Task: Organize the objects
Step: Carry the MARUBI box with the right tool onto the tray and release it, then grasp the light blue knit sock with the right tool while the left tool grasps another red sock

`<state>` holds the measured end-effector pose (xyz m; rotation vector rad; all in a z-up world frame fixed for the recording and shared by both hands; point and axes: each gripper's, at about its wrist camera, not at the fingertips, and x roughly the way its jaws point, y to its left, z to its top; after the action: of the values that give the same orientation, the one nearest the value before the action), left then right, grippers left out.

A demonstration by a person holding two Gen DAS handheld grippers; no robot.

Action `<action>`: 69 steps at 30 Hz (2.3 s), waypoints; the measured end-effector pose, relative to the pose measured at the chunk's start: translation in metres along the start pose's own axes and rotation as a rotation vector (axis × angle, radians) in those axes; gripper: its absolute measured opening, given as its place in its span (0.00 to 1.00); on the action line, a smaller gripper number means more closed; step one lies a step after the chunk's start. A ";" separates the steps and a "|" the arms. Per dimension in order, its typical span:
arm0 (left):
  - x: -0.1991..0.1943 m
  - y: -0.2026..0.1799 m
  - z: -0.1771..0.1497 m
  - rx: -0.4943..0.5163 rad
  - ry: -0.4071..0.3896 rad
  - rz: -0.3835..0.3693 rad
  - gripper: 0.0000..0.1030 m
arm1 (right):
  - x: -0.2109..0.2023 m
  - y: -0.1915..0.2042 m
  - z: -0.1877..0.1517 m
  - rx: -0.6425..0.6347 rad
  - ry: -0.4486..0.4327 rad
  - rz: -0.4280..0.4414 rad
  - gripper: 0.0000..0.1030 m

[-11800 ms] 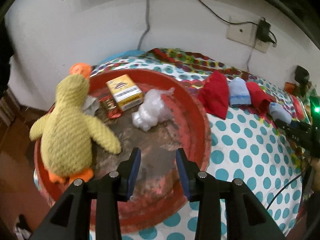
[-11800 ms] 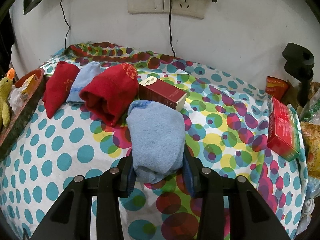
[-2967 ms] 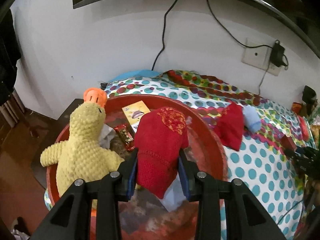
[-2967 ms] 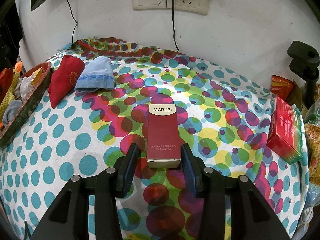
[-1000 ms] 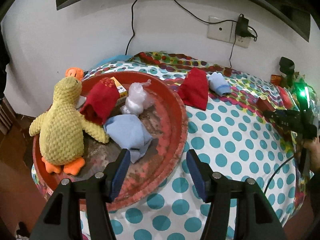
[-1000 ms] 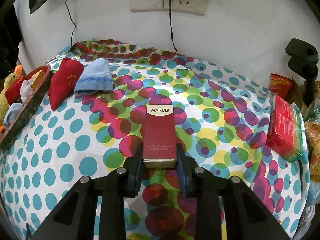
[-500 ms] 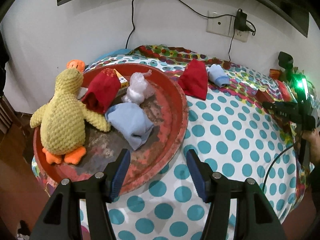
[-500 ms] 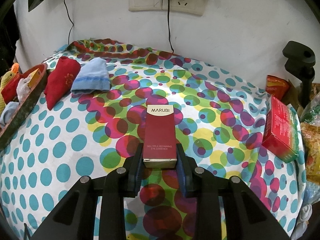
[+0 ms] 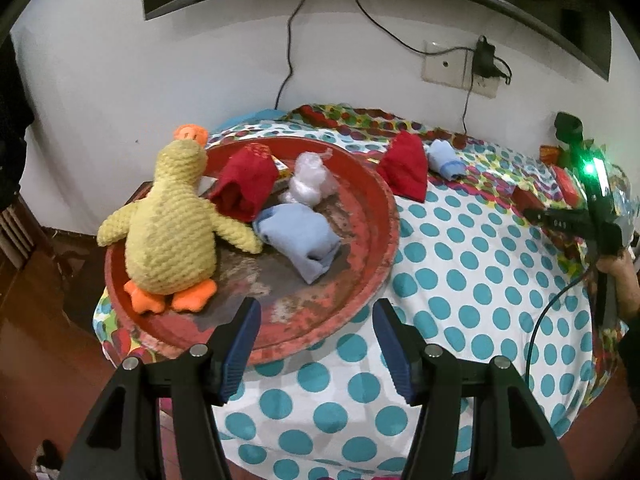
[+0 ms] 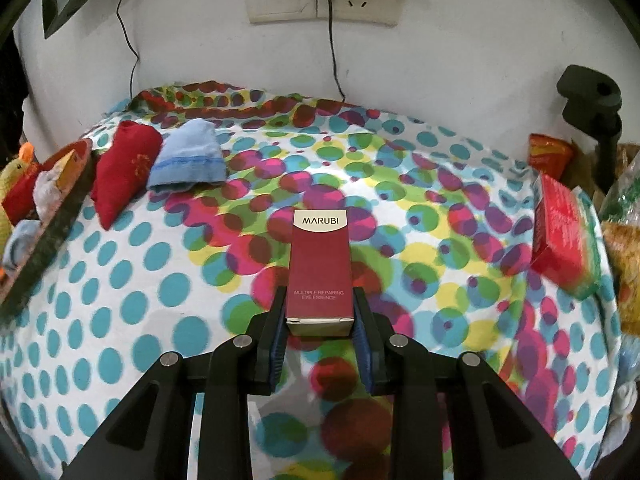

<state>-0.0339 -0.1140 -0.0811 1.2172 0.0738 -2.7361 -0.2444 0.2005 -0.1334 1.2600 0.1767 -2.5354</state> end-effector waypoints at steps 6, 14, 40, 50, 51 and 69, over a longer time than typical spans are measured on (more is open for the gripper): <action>-0.003 0.016 -0.006 -0.044 -0.009 -0.012 0.58 | -0.020 0.031 -0.001 0.002 -0.009 0.073 0.27; -0.007 0.041 -0.010 -0.099 -0.023 -0.024 0.58 | -0.042 0.121 0.012 -0.111 -0.041 0.205 0.27; -0.017 0.116 -0.025 -0.237 -0.026 0.041 0.58 | -0.015 0.294 0.039 -0.322 -0.032 0.317 0.51; 0.003 0.071 -0.002 -0.155 -0.015 -0.036 0.58 | -0.019 0.163 0.054 -0.143 -0.062 0.154 0.51; 0.005 0.062 0.002 -0.135 -0.013 -0.046 0.58 | -0.016 0.154 0.057 -0.131 -0.060 0.141 0.51; 0.078 -0.057 0.124 0.120 -0.045 -0.182 0.58 | 0.069 0.096 0.097 -0.063 -0.039 0.103 0.65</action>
<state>-0.1851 -0.0791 -0.0565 1.2353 0.0160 -2.9627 -0.3260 0.0715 -0.1273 1.1645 0.1768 -2.4452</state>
